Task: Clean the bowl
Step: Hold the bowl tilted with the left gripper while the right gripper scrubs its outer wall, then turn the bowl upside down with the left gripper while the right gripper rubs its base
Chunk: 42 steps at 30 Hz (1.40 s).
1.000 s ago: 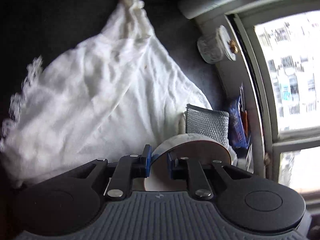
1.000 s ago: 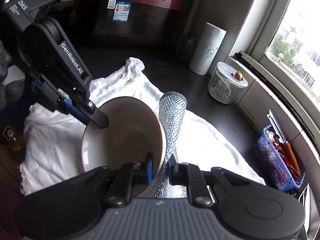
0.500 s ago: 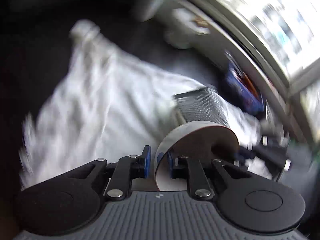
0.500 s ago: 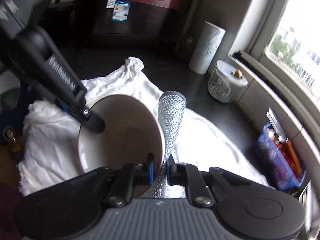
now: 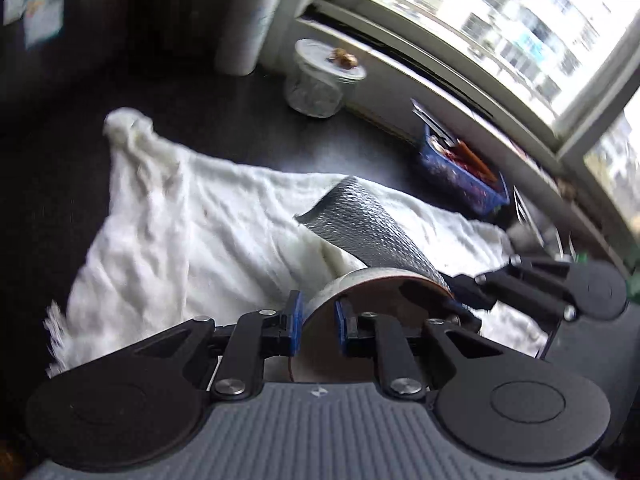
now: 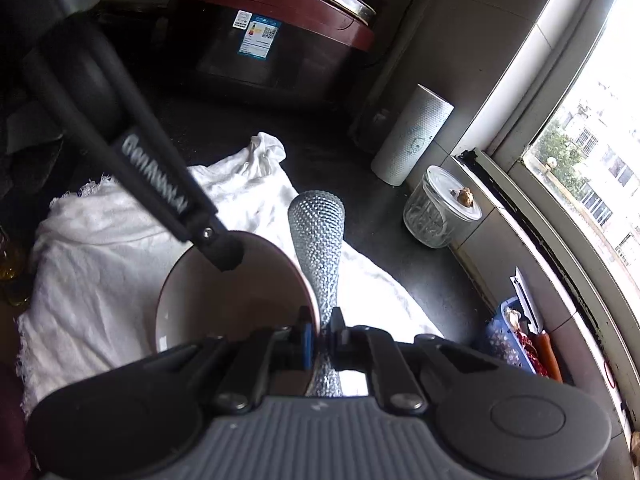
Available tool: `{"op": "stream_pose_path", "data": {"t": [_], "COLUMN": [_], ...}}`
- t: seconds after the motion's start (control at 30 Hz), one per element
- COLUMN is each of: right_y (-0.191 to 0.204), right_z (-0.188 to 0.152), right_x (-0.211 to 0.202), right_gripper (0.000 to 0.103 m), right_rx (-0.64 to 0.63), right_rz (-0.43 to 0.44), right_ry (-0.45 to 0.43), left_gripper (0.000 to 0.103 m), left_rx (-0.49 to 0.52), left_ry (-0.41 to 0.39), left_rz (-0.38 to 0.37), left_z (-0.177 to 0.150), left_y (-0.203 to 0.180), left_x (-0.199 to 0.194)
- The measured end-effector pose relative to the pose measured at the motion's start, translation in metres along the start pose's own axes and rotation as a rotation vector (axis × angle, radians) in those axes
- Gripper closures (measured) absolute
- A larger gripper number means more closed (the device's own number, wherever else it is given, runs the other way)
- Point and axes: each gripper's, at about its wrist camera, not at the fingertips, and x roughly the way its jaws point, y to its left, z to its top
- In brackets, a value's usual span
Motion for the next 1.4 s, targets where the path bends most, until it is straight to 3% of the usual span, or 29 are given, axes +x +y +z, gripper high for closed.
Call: {"op": "stream_pose_path", "data": {"t": [0.2, 0.53, 0.7, 0.77, 0.87, 1.0, 1.1, 1.2, 1.37, 1.4], "right_y": [0.001, 0.001, -0.006, -0.018, -0.041, -0.056, -0.067, -0.082, -0.088, -0.09], "right_z": [-0.003, -0.008, -0.011, -0.014, -0.02, -0.019, -0.019, -0.021, -0.021, -0.021], "right_x": [0.002, 0.003, 0.006, 0.01, 0.017, 0.022, 0.03, 0.037, 0.029, 0.027], "right_gripper": [0.092, 0.089, 0.088, 0.088, 0.092, 0.091, 0.089, 0.083, 0.079, 0.075], "right_rx": [0.038, 0.09, 0.196, 0.307, 0.49, 0.6, 0.709, 0.826, 0.822, 0.822], "right_rz": [0.015, 0.043, 0.095, 0.155, 0.235, 0.287, 0.318, 0.374, 0.403, 0.41], "right_ry": [0.012, 0.017, 0.042, 0.073, 0.122, 0.148, 0.176, 0.208, 0.175, 0.166], "left_gripper": [0.086, 0.086, 0.086, 0.086, 0.084, 0.084, 0.084, 0.084, 0.084, 0.084], "left_rx": [-0.369, -0.67, -0.807, -0.649, -0.289, 0.09, 0.231, 0.299, 0.254, 0.229], "left_ry": [0.054, 0.098, 0.119, 0.107, 0.033, -0.068, -0.083, -0.073, -0.04, -0.035], "left_rz": [-0.069, -0.152, -0.19, -0.158, -0.048, 0.059, 0.053, 0.048, 0.059, 0.058], "left_z": [-0.01, -0.033, -0.045, -0.034, -0.015, -0.013, -0.018, -0.022, -0.009, -0.004], "left_y": [0.048, 0.082, 0.098, 0.084, 0.046, -0.004, -0.026, -0.04, -0.036, -0.033], "left_x": [0.008, 0.017, 0.021, 0.016, -0.006, -0.033, -0.04, -0.038, -0.016, -0.012]}}
